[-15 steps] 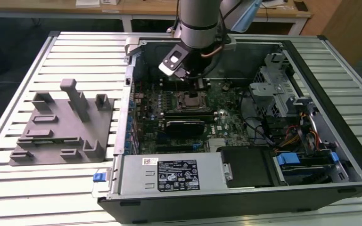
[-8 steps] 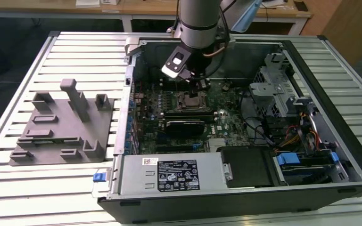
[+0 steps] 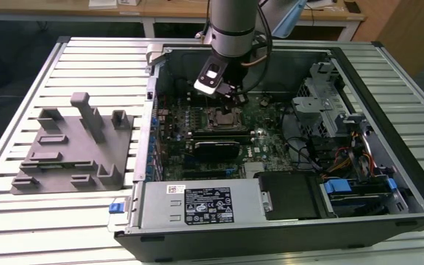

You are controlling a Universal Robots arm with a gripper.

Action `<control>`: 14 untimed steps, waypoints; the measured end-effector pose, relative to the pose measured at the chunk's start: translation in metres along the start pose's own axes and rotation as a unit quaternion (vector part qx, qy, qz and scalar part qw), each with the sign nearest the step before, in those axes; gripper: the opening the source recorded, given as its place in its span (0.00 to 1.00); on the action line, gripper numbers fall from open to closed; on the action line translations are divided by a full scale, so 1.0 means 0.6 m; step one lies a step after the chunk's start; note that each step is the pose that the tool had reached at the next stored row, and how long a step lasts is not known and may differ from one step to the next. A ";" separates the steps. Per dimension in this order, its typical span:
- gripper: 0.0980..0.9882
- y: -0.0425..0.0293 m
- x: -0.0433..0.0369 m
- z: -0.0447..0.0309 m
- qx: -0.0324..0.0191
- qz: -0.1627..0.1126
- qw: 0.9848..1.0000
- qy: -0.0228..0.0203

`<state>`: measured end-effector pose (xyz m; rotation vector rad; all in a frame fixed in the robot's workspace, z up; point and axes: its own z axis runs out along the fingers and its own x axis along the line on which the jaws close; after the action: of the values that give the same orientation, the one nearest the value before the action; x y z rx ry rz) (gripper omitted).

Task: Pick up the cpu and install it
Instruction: 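Close the cpu cover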

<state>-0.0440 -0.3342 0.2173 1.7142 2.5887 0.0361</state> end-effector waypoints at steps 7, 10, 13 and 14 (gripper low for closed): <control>0.01 0.000 0.000 0.001 -0.001 -0.064 0.998 0.003; 0.01 0.000 0.000 0.001 -0.002 -0.091 0.996 0.004; 0.01 0.000 0.000 0.002 -0.002 -0.118 0.993 0.005; 0.01 0.000 0.000 0.002 -0.002 -0.127 0.992 0.005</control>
<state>-0.0440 -0.3342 0.2163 1.3732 2.7882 0.0430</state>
